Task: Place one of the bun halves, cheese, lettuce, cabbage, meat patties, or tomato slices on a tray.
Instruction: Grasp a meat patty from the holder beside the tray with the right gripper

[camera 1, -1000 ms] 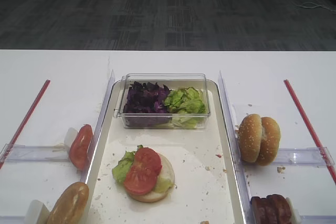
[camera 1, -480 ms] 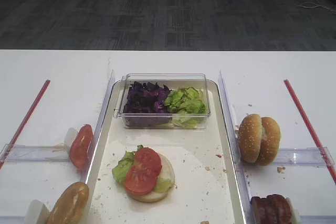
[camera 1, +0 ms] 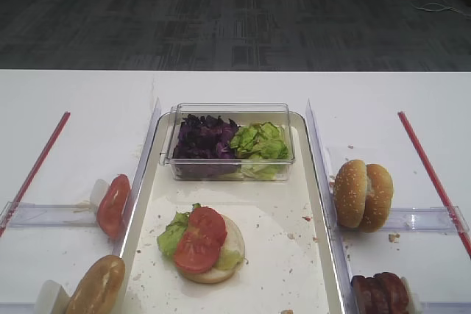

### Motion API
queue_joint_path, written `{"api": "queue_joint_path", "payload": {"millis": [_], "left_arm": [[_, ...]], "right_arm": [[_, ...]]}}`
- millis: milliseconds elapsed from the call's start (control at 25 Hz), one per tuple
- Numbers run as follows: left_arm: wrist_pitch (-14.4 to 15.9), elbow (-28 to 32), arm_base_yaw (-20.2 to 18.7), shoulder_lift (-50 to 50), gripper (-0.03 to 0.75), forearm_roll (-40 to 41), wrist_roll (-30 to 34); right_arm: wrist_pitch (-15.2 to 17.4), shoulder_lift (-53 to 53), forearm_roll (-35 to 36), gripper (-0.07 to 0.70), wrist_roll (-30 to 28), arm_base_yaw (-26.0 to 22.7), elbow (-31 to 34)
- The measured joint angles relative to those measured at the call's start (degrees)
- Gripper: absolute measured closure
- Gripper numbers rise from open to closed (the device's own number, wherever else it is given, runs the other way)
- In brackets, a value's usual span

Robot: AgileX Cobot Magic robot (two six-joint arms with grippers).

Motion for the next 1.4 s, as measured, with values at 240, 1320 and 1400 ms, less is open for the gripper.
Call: {"api": "queue_joint_path", "payload": {"millis": [240, 1320, 1400], "left_arm": [[0.0, 0.0, 0.0, 0.0, 0.099, 0.0, 0.0], [0.0, 0.0, 0.0, 0.0, 0.099, 0.0, 0.0], [0.0, 0.0, 0.0, 0.0, 0.099, 0.0, 0.0]], "right_arm": [[0.0, 0.7, 0.6, -0.004, -0.4, 3.0, 0.0], [-8.0, 16.2, 1.1, 0.051, 19.8, 40.6, -9.4], [-8.0, 17.7, 1.1, 0.051, 19.9, 40.6, -10.1]]}}
